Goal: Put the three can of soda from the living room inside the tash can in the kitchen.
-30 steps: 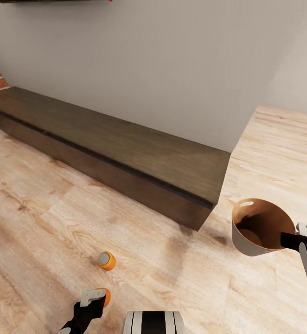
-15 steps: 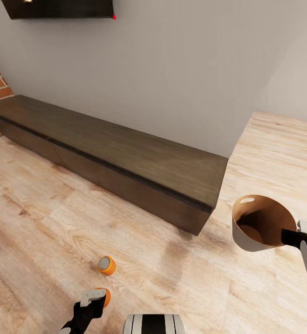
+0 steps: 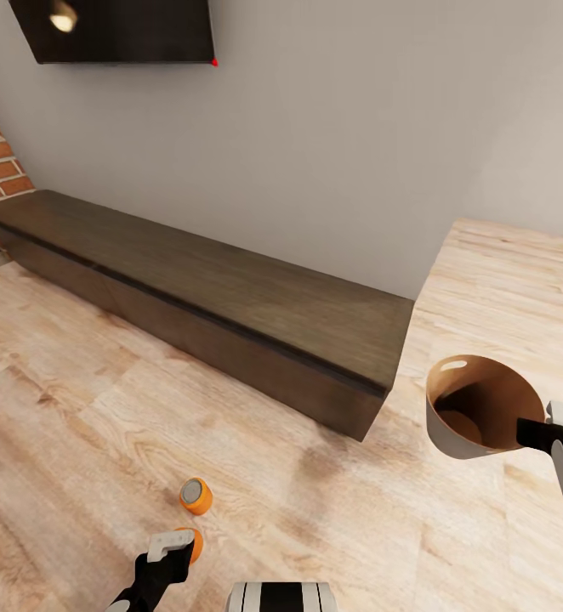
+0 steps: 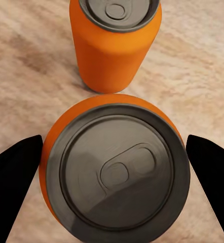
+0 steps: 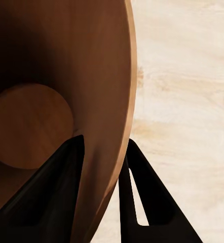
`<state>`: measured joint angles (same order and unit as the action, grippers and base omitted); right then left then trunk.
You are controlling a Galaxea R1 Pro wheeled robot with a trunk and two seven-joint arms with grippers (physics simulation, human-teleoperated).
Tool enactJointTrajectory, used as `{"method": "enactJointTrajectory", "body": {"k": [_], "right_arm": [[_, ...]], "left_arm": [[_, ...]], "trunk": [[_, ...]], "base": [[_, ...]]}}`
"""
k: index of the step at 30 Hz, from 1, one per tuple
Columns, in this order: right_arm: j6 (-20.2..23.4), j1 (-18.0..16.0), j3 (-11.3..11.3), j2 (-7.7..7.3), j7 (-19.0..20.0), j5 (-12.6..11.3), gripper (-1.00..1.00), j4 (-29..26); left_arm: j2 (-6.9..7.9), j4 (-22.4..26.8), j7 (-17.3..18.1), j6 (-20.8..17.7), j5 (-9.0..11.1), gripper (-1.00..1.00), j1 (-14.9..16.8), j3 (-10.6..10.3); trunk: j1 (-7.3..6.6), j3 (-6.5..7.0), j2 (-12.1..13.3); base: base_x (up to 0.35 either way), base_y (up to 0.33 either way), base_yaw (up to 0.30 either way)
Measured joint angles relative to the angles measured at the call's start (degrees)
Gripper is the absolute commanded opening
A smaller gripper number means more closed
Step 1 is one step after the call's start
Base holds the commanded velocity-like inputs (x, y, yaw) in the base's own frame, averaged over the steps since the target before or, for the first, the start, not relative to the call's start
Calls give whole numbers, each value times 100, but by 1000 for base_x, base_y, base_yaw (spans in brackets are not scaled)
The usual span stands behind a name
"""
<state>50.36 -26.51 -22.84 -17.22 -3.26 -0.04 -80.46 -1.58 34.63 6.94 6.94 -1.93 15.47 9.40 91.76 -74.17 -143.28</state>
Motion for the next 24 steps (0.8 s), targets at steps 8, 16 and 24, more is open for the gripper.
{"method": "enactJointTrajectory", "body": {"k": [8,16,24], "right_arm": [[0,2,0,0,0,0,-100,-1],[0,1,3,0,1,-10,-100,3],[0,1,8,0,0,-7,-100,3]], "left_arm": [[0,0,0,0,0,-100,0,0],[0,0,0,0,0,-100,0,0],[0,0,0,0,0,-100,0,0]], "trunk": [[0,0,0],[0,0,0],[0,0,0]], "base": [[0,0,0],[-44,0,0],[-86,0,0]]}}
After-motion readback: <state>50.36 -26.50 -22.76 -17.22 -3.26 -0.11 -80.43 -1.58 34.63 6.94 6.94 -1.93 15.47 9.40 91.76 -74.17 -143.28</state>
